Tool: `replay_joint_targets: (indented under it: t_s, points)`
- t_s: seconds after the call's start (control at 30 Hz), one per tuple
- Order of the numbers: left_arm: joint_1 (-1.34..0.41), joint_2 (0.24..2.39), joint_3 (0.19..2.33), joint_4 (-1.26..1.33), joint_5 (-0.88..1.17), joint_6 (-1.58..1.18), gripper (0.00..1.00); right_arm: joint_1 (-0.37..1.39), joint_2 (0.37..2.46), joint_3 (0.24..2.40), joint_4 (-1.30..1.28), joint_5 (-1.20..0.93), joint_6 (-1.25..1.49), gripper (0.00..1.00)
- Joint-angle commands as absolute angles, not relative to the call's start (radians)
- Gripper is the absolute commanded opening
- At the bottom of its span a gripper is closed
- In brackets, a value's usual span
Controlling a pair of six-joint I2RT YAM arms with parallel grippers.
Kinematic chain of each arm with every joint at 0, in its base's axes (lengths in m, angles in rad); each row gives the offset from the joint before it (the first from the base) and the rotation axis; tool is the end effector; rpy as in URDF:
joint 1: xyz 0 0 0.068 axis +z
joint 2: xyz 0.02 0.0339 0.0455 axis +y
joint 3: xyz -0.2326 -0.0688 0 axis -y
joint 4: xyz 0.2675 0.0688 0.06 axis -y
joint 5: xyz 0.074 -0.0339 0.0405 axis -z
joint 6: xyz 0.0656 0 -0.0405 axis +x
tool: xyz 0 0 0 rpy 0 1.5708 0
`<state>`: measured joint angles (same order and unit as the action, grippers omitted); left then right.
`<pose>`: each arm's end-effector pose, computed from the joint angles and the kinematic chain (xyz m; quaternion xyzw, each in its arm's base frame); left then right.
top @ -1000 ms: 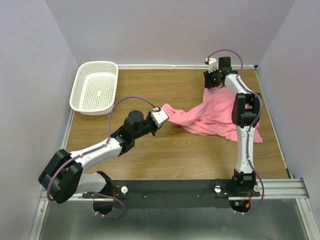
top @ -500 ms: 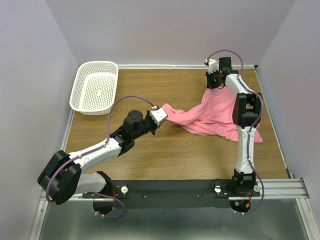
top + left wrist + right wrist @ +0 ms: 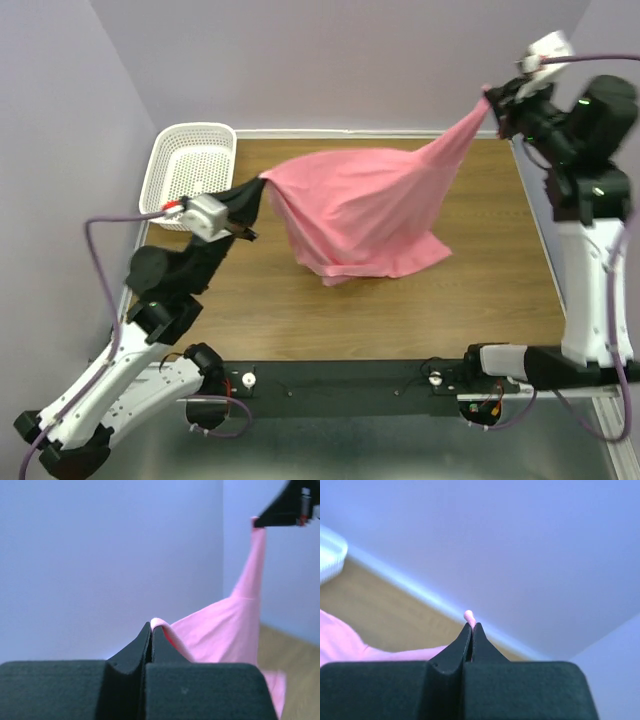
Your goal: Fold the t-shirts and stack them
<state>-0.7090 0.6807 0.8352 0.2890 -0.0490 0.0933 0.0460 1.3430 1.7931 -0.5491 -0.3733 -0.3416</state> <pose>0.1693 -0.1410 0.4202 0.1895 0.4998 -0.2436 0.8093 0.3152 0.0385 0.4971 -0.2625 0.6907 0.0389 0.6727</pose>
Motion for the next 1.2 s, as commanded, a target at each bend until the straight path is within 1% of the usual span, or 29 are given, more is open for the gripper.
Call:
replay_joint_targets:
  t_s: [0.0,0.07,0.1,0.13,0.17,0.3,0.37,0.47,0.57,0.6,0.7,0.73,0.83,0.87,0.93,0.97,1.0,1.03,1.07,1.1,1.13,1.17]
  points:
    - [-0.709,0.608,0.998,0.245,-0.060,0.052,0.00,0.043,1.240,1.974,-0.564,-0.250,-0.316,0.01]
    - [-0.709,0.595,1.057,0.244,-0.016,0.043,0.00,0.043,1.215,2.155,-0.600,-0.224,-0.299,0.01]
    - [-0.710,0.594,1.113,0.244,-0.005,0.028,0.00,0.043,1.209,2.207,-0.609,-0.195,-0.290,0.01]
    - [-0.709,0.594,1.138,0.244,0.062,0.022,0.00,0.041,1.195,2.245,-0.604,-0.178,-0.287,0.00]
    - [-0.709,0.594,1.163,0.244,0.086,0.014,0.00,0.022,1.177,2.281,-0.589,-0.173,-0.290,0.01]
    - [-0.709,0.597,1.264,0.247,0.211,0.005,0.00,0.005,1.079,2.327,-0.548,-0.117,-0.305,0.01]
    - [-0.709,0.594,1.276,0.259,0.239,-0.023,0.00,0.005,1.063,2.341,-0.546,-0.103,-0.310,0.01]
    - [-0.710,0.595,1.259,0.281,0.253,-0.029,0.00,0.005,1.060,2.335,-0.546,-0.087,-0.318,0.01]
    - [-0.709,0.600,1.203,0.285,0.206,-0.031,0.00,0.005,1.068,2.258,-0.545,-0.092,-0.324,0.01]
    - [-0.709,0.606,1.156,0.287,0.190,-0.029,0.00,0.005,1.066,2.225,-0.545,-0.100,-0.328,0.00]
    - [-0.709,0.627,1.065,0.296,0.124,-0.025,0.00,0.005,1.043,2.004,-0.523,-0.115,-0.348,0.01]
    - [-0.710,0.633,0.996,0.311,0.088,-0.023,0.00,0.005,1.029,1.856,-0.482,-0.121,-0.351,0.01]
    - [-0.709,0.673,0.849,0.372,0.000,-0.028,0.00,0.005,0.977,1.588,-0.353,-0.124,-0.371,0.01]
    - [-0.709,0.707,0.816,0.391,-0.038,-0.029,0.00,0.003,0.973,1.424,-0.319,-0.126,-0.377,0.01]
    - [-0.706,0.759,0.733,0.422,-0.134,-0.046,0.00,0.006,0.989,1.282,-0.225,-0.147,-0.380,0.01]
    - [-0.703,0.790,0.717,0.436,-0.170,-0.057,0.00,0.005,1.009,1.225,-0.189,-0.162,-0.383,0.01]
    - [-0.698,0.864,0.704,0.439,-0.202,-0.067,0.00,0.005,1.031,1.174,-0.151,-0.176,-0.379,0.01]
    - [-0.690,0.906,0.692,0.443,-0.253,-0.075,0.00,0.003,1.098,1.087,-0.114,-0.220,-0.376,0.01]
    - [-0.663,0.949,0.693,0.442,-0.276,-0.107,0.00,0.005,1.141,1.060,-0.048,-0.250,-0.368,0.01]
    - [-0.638,1.038,0.706,0.437,-0.287,-0.126,0.00,0.005,1.187,1.030,-0.016,-0.303,-0.364,0.01]
    - [-0.609,1.086,0.716,0.433,-0.273,-0.147,0.00,0.003,1.310,1.032,0.041,-0.327,-0.357,0.01]
    - [-0.530,1.176,0.729,0.428,-0.253,-0.197,0.00,0.005,1.377,1.052,0.057,-0.346,-0.332,0.01]
